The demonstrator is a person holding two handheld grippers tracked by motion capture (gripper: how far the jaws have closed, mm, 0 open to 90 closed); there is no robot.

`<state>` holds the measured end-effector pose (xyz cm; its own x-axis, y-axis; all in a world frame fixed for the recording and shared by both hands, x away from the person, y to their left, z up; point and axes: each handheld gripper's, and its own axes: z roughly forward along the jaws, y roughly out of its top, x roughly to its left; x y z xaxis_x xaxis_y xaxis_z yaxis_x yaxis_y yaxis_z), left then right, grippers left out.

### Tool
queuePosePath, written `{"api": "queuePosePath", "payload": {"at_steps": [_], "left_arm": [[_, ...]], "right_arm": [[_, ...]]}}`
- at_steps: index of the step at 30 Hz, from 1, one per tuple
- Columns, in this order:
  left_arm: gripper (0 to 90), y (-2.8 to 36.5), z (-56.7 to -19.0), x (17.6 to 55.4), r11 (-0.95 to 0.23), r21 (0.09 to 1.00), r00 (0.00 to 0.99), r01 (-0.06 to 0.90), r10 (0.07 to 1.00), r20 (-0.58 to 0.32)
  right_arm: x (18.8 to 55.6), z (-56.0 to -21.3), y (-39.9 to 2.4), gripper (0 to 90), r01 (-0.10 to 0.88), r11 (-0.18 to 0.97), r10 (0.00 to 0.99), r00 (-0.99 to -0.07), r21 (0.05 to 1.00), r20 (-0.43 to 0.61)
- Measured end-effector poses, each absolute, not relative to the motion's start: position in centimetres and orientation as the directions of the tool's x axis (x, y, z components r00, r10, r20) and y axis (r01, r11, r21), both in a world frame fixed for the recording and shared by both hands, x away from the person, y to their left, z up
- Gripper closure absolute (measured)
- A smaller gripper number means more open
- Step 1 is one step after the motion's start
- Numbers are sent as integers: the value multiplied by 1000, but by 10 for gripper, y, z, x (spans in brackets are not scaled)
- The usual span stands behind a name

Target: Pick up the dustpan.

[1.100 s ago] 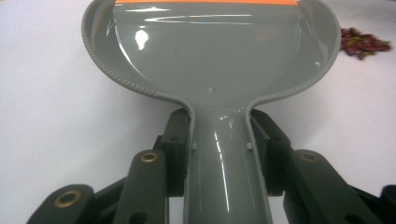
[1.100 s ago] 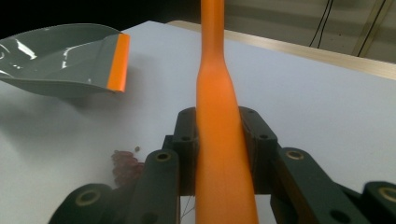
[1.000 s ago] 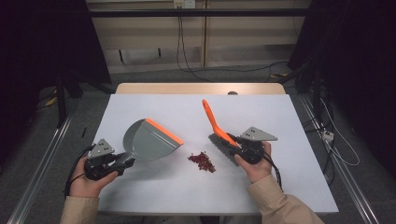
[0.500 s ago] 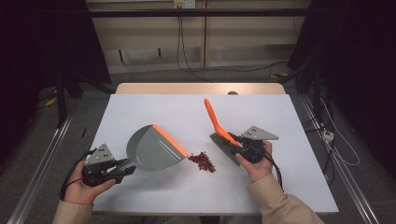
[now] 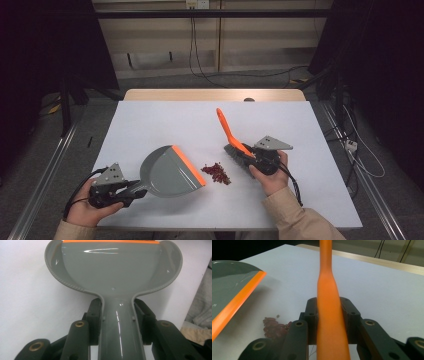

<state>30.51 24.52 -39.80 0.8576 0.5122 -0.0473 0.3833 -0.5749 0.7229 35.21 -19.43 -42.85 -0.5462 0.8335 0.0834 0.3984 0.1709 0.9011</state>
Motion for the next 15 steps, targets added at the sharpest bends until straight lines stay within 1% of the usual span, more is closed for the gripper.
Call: {"api": "queuePosePath", "payload": {"at_steps": [7,8,9,13,14,15], "left_arm": [[629,233,-412,305,-603,702,878,379,475,-66],[629,231,-413,305,-608,695,873,384,483,-59],[629,229,-415,305,-605,698,879,383,471,-74],[629,222,-419,306,-614,693,889,378,450,-85],[629,221,-419,305,-620,688,886,377,458,-73],[629,221,-419,306,-622,690,893,369,444,-77]], "right_arm": [[353,-433,-188,712,401,197,836,-545,895,60],[353,-433,-187,712,400,203,837,-544,894,54],[353,-434,-187,712,399,209,839,-543,893,47],[354,-436,-184,712,403,221,844,-536,888,33],[353,-436,-183,712,404,223,843,-536,887,33],[353,-436,-182,712,406,224,847,-531,886,29]]}}
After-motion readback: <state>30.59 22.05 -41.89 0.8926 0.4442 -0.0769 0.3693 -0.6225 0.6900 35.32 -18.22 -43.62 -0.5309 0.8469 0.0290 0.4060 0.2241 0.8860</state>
